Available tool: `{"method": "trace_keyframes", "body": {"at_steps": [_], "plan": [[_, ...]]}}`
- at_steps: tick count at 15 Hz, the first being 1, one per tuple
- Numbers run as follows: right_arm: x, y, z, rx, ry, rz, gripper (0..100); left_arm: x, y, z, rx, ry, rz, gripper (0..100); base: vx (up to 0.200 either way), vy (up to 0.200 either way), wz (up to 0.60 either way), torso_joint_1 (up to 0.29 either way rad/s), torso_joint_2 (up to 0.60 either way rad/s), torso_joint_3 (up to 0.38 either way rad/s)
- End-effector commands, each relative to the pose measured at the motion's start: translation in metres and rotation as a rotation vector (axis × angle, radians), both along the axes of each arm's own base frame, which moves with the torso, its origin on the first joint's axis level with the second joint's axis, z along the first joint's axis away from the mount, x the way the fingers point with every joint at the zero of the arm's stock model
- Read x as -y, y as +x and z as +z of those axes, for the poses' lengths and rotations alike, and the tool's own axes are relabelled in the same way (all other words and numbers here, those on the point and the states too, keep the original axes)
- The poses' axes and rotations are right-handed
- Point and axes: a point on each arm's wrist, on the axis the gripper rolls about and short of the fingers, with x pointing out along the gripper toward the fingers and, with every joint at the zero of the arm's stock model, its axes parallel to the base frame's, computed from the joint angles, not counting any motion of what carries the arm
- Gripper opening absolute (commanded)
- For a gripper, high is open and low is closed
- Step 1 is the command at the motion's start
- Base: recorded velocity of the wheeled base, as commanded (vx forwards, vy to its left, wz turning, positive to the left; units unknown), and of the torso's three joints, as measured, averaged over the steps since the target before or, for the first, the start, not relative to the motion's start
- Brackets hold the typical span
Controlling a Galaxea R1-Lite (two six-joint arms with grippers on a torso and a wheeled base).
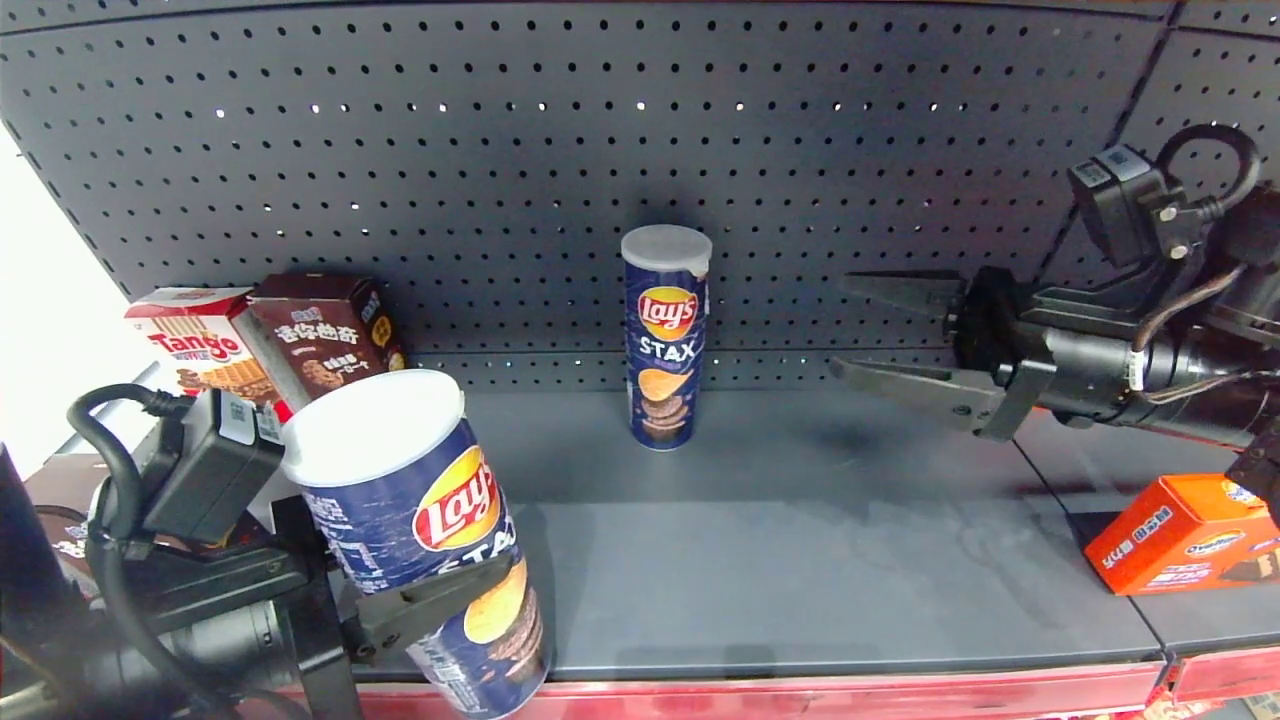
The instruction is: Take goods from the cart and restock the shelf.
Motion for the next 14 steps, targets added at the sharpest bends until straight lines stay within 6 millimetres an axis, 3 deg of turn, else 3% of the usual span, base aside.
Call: {"method": "trace_keyframes", "body": {"at_steps": [1,9,14], "plan": [[-0.005,0.015,-0.014,-0.028,-0.014,0.017,100,0.0,-0.001,-0.001,-0.003,0.002,-0.001,0,0.0,0.0,0.0,0.0,0.0,0.0],[-0.029,0.058,-0.028,-0.046,-0.024,0.057,100,0.001,0.001,0.004,0.012,-0.009,-0.008,0,0.0,0.0,0.0,0.0,0.0,0.0],[-0.049,0.084,-0.041,-0.061,-0.029,0.08,100,0.006,0.014,0.02,0.048,-0.035,-0.001,0,0.0,0.0,0.0,0.0,0.0,0.0]]}}
